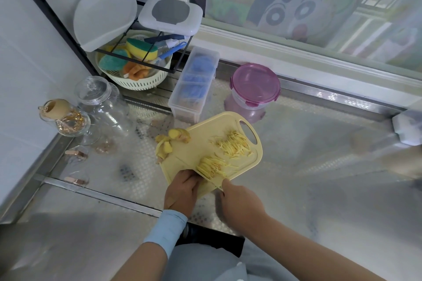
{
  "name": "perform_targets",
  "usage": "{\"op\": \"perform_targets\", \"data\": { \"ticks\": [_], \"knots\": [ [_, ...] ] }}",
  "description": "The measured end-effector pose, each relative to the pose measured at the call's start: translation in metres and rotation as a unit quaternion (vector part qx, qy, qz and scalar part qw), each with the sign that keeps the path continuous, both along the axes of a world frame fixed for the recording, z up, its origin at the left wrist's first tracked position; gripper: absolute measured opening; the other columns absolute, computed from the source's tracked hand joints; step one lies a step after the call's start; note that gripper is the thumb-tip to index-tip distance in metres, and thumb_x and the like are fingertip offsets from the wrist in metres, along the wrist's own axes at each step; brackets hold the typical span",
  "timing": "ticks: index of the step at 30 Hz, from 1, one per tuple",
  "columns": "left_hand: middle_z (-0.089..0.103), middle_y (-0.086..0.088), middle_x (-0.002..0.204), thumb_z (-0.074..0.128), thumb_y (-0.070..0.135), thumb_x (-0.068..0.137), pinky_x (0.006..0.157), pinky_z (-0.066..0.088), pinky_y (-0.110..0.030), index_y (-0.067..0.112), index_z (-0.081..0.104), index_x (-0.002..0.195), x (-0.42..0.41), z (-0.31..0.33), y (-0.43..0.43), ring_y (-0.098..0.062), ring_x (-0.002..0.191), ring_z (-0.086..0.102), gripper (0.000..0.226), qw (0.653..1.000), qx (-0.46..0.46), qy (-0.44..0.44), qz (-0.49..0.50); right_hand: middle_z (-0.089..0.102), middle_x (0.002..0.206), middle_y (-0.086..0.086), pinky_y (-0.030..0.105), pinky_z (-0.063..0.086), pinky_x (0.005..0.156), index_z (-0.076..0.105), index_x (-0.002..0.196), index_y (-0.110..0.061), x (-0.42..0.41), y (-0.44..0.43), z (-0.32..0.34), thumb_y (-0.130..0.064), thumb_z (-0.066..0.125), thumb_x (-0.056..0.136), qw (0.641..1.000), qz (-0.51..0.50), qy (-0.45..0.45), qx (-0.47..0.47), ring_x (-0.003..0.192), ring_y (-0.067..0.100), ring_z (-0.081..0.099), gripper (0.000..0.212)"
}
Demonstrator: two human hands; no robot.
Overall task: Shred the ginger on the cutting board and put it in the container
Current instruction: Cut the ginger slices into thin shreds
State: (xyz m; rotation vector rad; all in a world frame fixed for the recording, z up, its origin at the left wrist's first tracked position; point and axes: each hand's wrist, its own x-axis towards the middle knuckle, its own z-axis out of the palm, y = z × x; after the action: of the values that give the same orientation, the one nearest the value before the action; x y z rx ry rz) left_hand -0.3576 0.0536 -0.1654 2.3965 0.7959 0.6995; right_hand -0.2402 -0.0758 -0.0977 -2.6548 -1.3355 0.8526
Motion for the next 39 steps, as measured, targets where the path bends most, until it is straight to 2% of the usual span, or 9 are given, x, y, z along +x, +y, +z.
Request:
{"op": "perform_targets", "data": {
  "ticks": [2, 6, 10, 16, 19, 22, 28, 34, 39],
  "knots": [
    [0.069, -0.009, 0.092, 0.052, 0.023, 0.085, 0.074, 0.035, -0.015, 0.007, 0.076, 0.084, 0.0, 0.0, 0.0, -0.016, 0.091, 0.052, 0.029, 1.0, -0.008, 0.0, -0.001, 0.062, 0.084, 0.003, 0.036, 0.049, 0.061, 0.045, 0.122, -0.016, -0.001, -0.004, -0.002, -0.026, 0.038, 0.104, 1.0, 0.023, -0.012, -0.004, 0.071, 0.027, 0.061, 0.021],
    [0.069, -0.003, 0.095, 0.051, 0.024, 0.087, 0.076, 0.033, -0.011, 0.011, 0.077, 0.088, -0.002, 0.0, 0.0, -0.013, 0.093, 0.052, 0.029, 0.999, -0.03, 0.008, -0.008, 0.056, 0.086, 0.004, 0.035, 0.041, 0.061, 0.045, 0.117, -0.013, 0.0, 0.008, -0.006, -0.019, 0.042, 0.101, 0.999, 0.022, -0.001, -0.032, 0.069, 0.026, 0.052, 0.018],
    [0.068, 0.002, 0.098, 0.05, 0.026, 0.089, 0.074, 0.04, -0.016, 0.014, 0.077, 0.091, -0.002, -0.002, 0.001, -0.012, 0.095, 0.053, 0.029, 0.999, -0.049, 0.012, -0.01, 0.063, 0.1, 0.008, 0.035, 0.043, 0.065, 0.048, 0.115, -0.015, 0.001, 0.026, -0.009, -0.017, 0.045, 0.099, 0.998, 0.035, 0.007, -0.042, 0.085, 0.03, 0.064, 0.017],
    [0.063, 0.002, 0.099, 0.047, 0.024, 0.089, 0.063, 0.049, -0.027, 0.013, 0.075, 0.095, -0.001, 0.003, 0.001, -0.015, 0.094, 0.053, 0.031, 0.999, -0.025, 0.023, -0.027, 0.048, 0.083, 0.002, 0.035, 0.04, 0.064, 0.043, 0.106, -0.019, 0.001, 0.025, -0.005, -0.019, 0.038, 0.101, 1.0, 0.015, 0.017, -0.017, 0.076, 0.029, 0.057, 0.006],
    [0.066, -0.002, 0.094, 0.049, 0.02, 0.083, 0.053, 0.05, -0.028, 0.013, 0.075, 0.09, 0.0, 0.008, 0.001, -0.017, 0.09, 0.051, 0.028, 0.999, 0.011, 0.036, -0.032, 0.051, 0.076, 0.0, 0.036, 0.041, 0.058, 0.037, 0.098, -0.022, -0.002, 0.016, -0.003, -0.022, 0.04, 0.099, 1.0, 0.006, 0.018, 0.007, 0.065, 0.025, 0.053, 0.004],
    [0.067, -0.005, 0.089, 0.05, 0.017, 0.081, 0.046, 0.049, -0.031, 0.011, 0.075, 0.088, 0.0, 0.006, 0.001, -0.019, 0.088, 0.051, 0.027, 0.998, 0.024, 0.044, -0.025, 0.053, 0.074, 0.0, 0.035, 0.041, 0.056, 0.04, 0.103, -0.021, -0.004, 0.006, 0.001, -0.026, 0.038, 0.102, 1.0, -0.002, 0.01, 0.009, 0.062, 0.023, 0.052, 0.006],
    [0.068, -0.005, 0.09, 0.051, 0.02, 0.082, 0.048, 0.049, -0.029, 0.011, 0.075, 0.085, 0.0, 0.006, -0.002, -0.019, 0.088, 0.051, 0.026, 0.999, 0.029, 0.04, -0.013, 0.058, 0.082, 0.002, 0.035, 0.045, 0.059, 0.044, 0.117, -0.019, -0.003, -0.001, 0.001, -0.022, 0.04, 0.103, 1.0, -0.01, 0.014, -0.008, 0.066, 0.025, 0.053, 0.015],
    [0.067, 0.001, 0.093, 0.047, 0.02, 0.086, 0.052, 0.047, -0.025, 0.012, 0.075, 0.088, -0.001, 0.004, -0.002, -0.016, 0.089, 0.051, 0.029, 0.999, 0.01, 0.031, -0.007, 0.063, 0.094, 0.006, 0.038, 0.052, 0.068, 0.046, 0.109, -0.016, -0.001, 0.021, -0.002, -0.014, 0.043, 0.098, 0.999, 0.009, 0.021, -0.03, 0.079, 0.027, 0.061, 0.012],
    [0.065, 0.0, 0.092, 0.046, 0.021, 0.089, 0.05, 0.05, -0.032, 0.012, 0.074, 0.089, -0.001, 0.002, -0.002, -0.016, 0.086, 0.05, 0.029, 0.999, 0.006, 0.043, -0.004, 0.062, 0.091, 0.007, 0.038, 0.049, 0.064, 0.046, 0.107, -0.016, 0.001, 0.025, -0.002, -0.015, 0.044, 0.098, 0.999, 0.009, 0.03, -0.025, 0.081, 0.031, 0.064, 0.009]
  ]
}}
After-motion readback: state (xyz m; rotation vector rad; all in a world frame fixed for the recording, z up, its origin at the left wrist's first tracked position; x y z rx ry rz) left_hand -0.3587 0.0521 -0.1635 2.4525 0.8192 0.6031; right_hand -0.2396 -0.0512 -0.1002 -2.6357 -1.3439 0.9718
